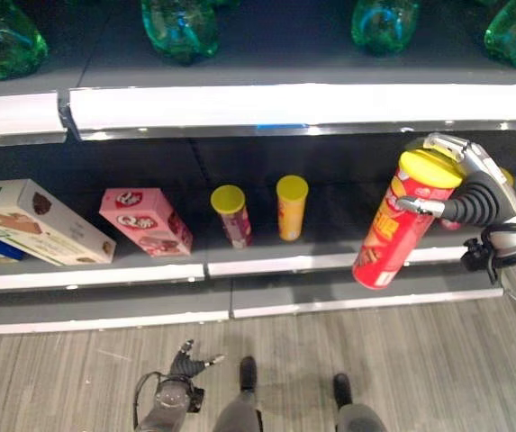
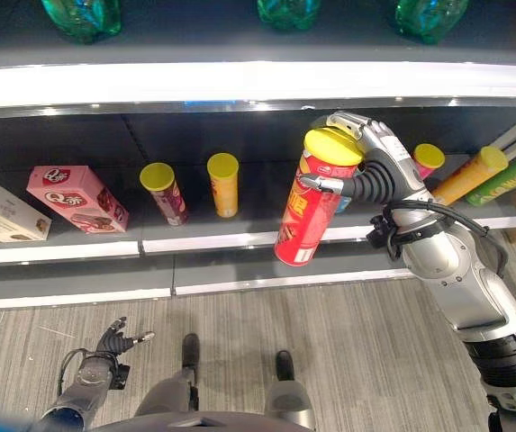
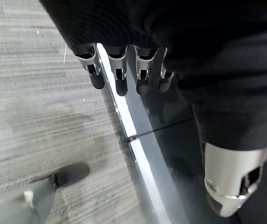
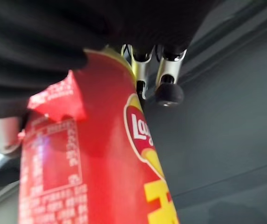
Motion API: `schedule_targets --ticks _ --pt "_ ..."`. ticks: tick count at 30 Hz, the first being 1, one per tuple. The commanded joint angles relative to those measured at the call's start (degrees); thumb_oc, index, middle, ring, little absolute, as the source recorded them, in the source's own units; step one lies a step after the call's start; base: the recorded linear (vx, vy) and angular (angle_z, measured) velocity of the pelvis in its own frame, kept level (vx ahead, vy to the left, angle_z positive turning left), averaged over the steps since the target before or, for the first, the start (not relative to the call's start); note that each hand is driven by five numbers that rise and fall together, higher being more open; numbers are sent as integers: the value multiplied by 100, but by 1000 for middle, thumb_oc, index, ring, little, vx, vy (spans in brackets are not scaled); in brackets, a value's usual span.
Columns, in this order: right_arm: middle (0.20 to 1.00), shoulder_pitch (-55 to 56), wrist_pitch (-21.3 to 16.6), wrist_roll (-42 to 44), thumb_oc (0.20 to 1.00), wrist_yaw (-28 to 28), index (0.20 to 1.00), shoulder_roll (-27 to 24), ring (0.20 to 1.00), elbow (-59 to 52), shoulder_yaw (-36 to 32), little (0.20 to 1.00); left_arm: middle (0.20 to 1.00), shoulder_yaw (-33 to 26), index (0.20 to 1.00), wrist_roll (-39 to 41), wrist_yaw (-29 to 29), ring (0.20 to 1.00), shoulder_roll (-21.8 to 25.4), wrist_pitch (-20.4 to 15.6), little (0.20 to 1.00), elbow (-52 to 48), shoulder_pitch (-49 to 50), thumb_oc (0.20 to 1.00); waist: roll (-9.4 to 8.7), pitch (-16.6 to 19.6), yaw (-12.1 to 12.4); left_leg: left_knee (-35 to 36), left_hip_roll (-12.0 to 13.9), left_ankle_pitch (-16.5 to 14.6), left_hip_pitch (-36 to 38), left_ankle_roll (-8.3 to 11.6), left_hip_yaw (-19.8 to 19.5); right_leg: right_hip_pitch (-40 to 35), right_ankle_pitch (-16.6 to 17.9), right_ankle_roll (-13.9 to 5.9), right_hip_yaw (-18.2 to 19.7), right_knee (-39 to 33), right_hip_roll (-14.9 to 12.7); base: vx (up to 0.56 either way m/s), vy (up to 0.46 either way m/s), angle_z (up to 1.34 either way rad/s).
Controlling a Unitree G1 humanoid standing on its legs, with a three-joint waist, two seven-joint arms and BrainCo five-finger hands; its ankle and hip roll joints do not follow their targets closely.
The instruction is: Put the goods on the table back onto the shelves and tidy them up.
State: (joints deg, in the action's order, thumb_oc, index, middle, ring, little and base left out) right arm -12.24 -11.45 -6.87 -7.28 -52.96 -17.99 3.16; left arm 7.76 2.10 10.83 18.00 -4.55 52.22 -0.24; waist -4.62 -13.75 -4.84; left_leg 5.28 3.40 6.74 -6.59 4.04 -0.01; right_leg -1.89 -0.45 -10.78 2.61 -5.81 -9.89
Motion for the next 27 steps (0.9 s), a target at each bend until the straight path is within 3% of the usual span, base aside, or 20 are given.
schedule_targets --ticks 1,16,27 --pt "200 -358 -96 -35 200 -302 200 -92 200 -119 -64 200 1000 53 1000 84 79 1000 145 -153 1000 -22 -157 1000 55 139 93 -28 132 -745 333 113 160 316 10 159 111 81 275 15 -3 -6" --pt "200 -1655 372 -948 200 -614 200 403 200 1685 1414 200 1000 364 1000 161 149 1000 234 -170 1000 -159 -288 1000 254 -271 352 -28 43 -597 -180 70 -19 739 100 121 -8 81 195 -2 -8 3" --pt "200 -2210 804 -1894 200 -1563 200 716 200 2228 1142 200 1000 490 1000 412 291 1000 142 -173 1000 -215 -382 1000 487 -479 500 -28 -99 -493 -549 55 -282 966 128 113 -151 81 101 -10 4 9"
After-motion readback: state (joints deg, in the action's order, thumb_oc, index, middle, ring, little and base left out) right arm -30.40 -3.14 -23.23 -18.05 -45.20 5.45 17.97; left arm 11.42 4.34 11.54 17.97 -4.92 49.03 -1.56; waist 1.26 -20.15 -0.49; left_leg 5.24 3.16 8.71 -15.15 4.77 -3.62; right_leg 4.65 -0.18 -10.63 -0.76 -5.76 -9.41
